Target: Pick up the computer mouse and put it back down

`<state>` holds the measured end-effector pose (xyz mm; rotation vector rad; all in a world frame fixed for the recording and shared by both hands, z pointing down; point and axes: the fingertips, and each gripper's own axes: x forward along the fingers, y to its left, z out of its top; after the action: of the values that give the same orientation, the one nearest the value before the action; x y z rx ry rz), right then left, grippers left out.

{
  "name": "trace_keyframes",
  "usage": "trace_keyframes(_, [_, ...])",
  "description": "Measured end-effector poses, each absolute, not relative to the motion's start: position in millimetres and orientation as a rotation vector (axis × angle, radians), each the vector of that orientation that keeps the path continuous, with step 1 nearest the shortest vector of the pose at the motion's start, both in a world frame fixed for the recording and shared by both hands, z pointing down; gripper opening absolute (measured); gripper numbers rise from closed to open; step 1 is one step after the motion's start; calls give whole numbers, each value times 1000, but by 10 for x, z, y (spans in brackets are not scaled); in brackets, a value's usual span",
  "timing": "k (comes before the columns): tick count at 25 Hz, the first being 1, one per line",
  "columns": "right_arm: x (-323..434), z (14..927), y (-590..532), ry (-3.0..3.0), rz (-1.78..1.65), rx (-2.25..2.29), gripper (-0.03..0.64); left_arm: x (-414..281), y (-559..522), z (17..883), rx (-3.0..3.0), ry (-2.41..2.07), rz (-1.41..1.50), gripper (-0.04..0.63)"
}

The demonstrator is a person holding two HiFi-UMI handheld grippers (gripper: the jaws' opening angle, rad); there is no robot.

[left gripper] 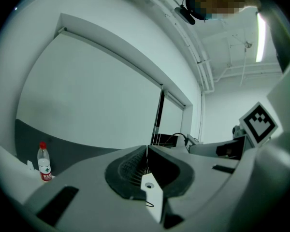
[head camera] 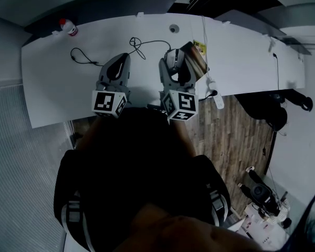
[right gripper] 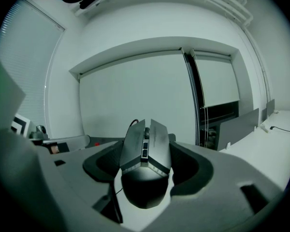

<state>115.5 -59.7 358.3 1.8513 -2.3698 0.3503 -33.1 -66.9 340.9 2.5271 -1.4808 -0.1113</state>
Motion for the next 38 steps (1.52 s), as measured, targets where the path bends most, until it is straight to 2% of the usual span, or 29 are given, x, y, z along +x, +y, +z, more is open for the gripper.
trace_keyframes(18, [1222,3908,-793,-2308,426,1821,288,-311,-788,3538,2492,-1472,-80,6])
trace_keyframes(38, [1327,4889,-1224,-2150,563,1727,289,-281,-1066,3776,2454,-1455,-32,6])
